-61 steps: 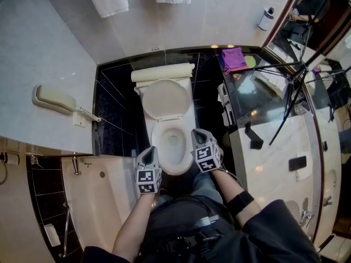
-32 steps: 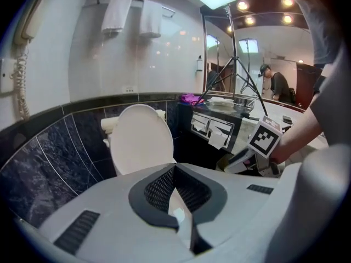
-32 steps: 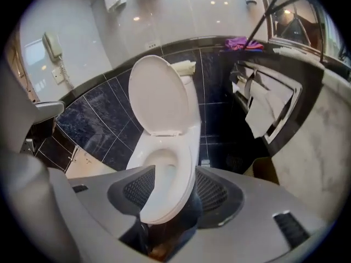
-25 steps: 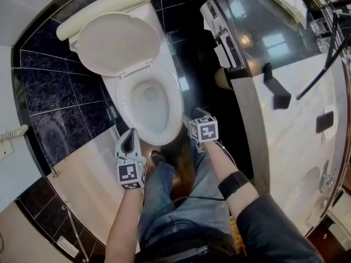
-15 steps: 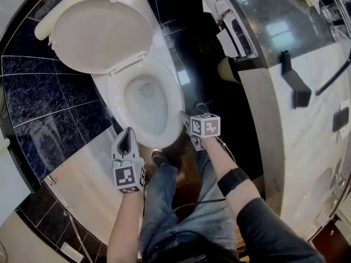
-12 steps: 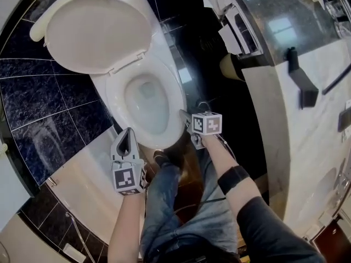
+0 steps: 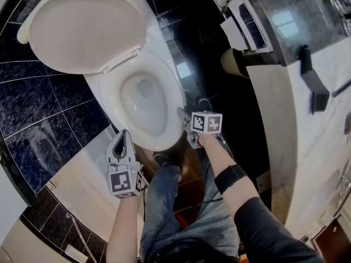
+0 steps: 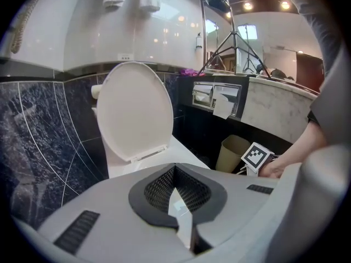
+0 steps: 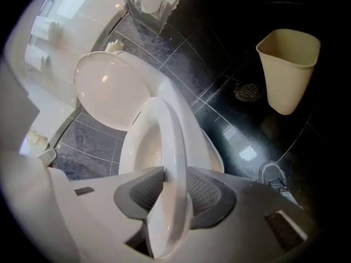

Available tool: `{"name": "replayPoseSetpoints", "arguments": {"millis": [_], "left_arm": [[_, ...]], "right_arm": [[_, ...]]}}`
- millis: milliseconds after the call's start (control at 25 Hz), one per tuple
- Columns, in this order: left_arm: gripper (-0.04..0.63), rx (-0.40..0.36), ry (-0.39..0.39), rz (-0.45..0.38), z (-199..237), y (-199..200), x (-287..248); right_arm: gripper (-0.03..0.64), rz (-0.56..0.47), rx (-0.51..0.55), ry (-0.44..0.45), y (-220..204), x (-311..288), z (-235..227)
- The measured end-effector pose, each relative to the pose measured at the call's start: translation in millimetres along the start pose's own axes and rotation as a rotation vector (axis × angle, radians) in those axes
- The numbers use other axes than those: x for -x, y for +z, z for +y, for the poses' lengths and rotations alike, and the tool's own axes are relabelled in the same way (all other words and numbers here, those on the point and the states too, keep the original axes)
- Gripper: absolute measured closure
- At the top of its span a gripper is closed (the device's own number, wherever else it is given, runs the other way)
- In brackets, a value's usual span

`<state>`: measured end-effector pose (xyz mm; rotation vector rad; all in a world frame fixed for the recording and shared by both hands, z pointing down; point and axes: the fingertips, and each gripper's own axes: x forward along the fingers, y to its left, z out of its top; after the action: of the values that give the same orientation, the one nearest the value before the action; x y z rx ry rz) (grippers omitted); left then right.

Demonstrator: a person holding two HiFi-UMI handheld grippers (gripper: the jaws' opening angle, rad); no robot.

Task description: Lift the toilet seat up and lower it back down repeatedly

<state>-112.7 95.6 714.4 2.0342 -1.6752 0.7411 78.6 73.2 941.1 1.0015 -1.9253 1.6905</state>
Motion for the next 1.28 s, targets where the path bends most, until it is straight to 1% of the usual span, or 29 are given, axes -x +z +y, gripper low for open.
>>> {"name": "replayPoseSetpoints", "arguments": {"millis": [120,240,360,640,760,800,880,1000,1080,1200,1280], "left_arm": [[0.595,0.012,0.004,0.007,1,-5,0],[0.595,0.039,0.005,0.019,-2,-5,0],[0.595,0.024,0.003,0.021,-3,-14,0],[0.595,0.027,-0.004,0.042,-11,-18,9],[0.595,0.052,-0.019,0.061,-24,-3,23],[0.595,0.048,-0.031,0.068,-30,-1,30],[0.595,0.027,-0.049,0.094,-39,-4,49],[0.595,0.037,-0.053,0.160,-50,-25,82],[0.595,0.065,-0.049,0.213,-57,-45,103],[0.595,0.166,-0.018,0.297,-69,-78,122],[0.595,0.228,-0.015,0.335,-72,-94,122]], "right_arm": [[0.474,0.001,-0.022,0.015,0,1,0],[0.485,0.011,-0.042,0.032,1,1,2],[0.489,0.014,-0.061,0.044,2,2,2],[0.492,0.026,-0.069,0.060,6,15,14],[0.494,0.038,-0.079,0.067,11,28,27],[0.494,0.044,-0.082,0.067,13,33,33],[0.495,0.056,-0.084,0.059,19,45,43],[0.497,0.052,-0.102,0.041,31,64,62],[0.494,0.050,-0.109,0.042,43,76,77],[0.494,0.060,-0.092,0.062,66,91,103],[0.492,0.062,-0.079,0.069,78,98,120]]}}
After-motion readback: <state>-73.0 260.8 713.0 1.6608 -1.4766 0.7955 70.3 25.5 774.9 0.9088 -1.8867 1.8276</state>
